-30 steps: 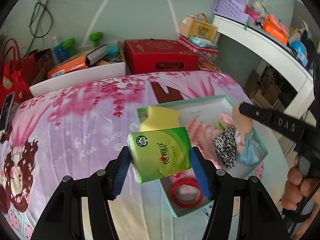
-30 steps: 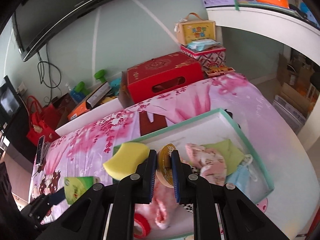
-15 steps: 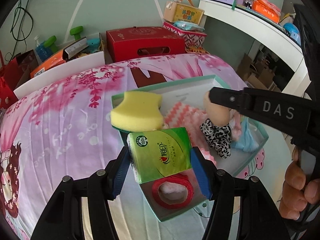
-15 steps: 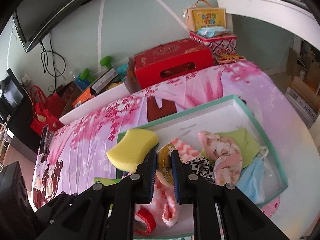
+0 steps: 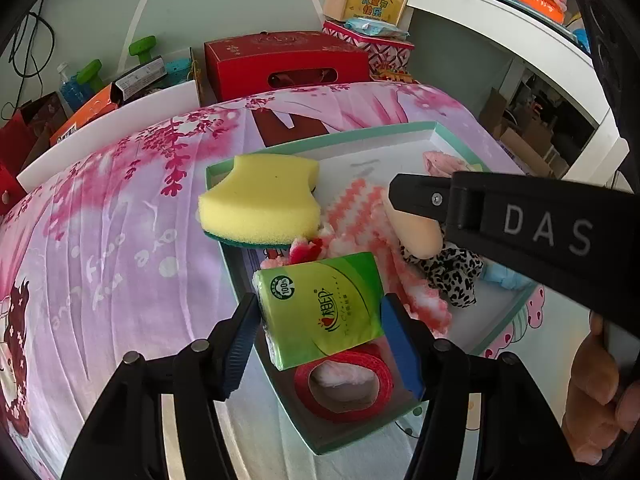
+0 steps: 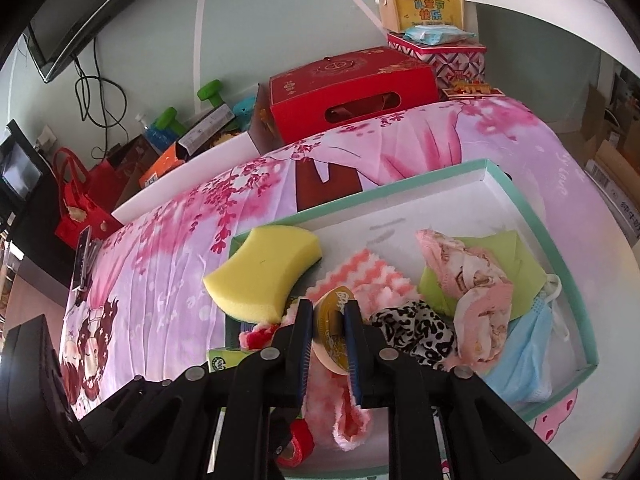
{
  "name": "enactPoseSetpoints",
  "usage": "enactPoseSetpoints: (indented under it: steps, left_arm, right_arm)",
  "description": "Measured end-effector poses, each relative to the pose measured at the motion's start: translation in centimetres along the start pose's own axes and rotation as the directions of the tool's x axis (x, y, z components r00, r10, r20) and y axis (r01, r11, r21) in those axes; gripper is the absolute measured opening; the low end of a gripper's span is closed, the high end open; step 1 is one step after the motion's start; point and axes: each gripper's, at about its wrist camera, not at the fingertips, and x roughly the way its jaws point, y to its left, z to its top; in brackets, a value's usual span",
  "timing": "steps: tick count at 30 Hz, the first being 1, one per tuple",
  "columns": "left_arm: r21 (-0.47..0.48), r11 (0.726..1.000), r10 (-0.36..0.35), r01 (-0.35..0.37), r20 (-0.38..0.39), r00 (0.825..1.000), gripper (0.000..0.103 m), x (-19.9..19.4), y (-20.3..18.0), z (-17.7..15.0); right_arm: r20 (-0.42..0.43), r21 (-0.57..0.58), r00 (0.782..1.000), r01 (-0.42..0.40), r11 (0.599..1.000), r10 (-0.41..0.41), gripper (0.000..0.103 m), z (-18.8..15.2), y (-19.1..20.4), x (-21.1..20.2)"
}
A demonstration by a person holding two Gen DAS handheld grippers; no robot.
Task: Organize soft objects
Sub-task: 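Lower both items into the tray and open both grippers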
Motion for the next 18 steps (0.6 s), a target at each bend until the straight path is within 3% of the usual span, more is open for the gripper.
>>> enactPoseSetpoints:
  steps: [5, 11, 15, 18]
  left_arm:
    - [-0.009, 1.0, -0.003, 0.003, -0.01, 1.0, 0.07, -0.3, 0.1, 0.1]
    - [-0.02, 1.0, -0.008, 0.008, -0.015, 1.0, 0.071, -0.7, 0.4, 0.3]
    - [-0.024, 1.0, 0.005, -0.006, -0.013, 1.0, 0.073, -1.2, 0.7, 0.4]
    - [-0.046, 0.999, 0.009, -0.01, -0.002, 1.0, 0.087, -1.8, 1.4, 0.6]
  right_arm:
    - [-0.002, 0.004, 1.0, 0.005, 1.0, -0.005, 0.021, 0.1, 0.0, -0.2]
    - [0.01, 0.024, 1.0, 0.021, 0.999, -0.021, 0.04, 0.2, -0.3, -0.8]
    - [0.02, 0.045, 0.999, 0.033, 0.998, -0.034, 0.047, 0.3, -0.7, -1.1]
    - [0.018, 0.058, 0.999, 0.045, 0.997, -0.047, 0.054, 0.4, -1.1, -1.2]
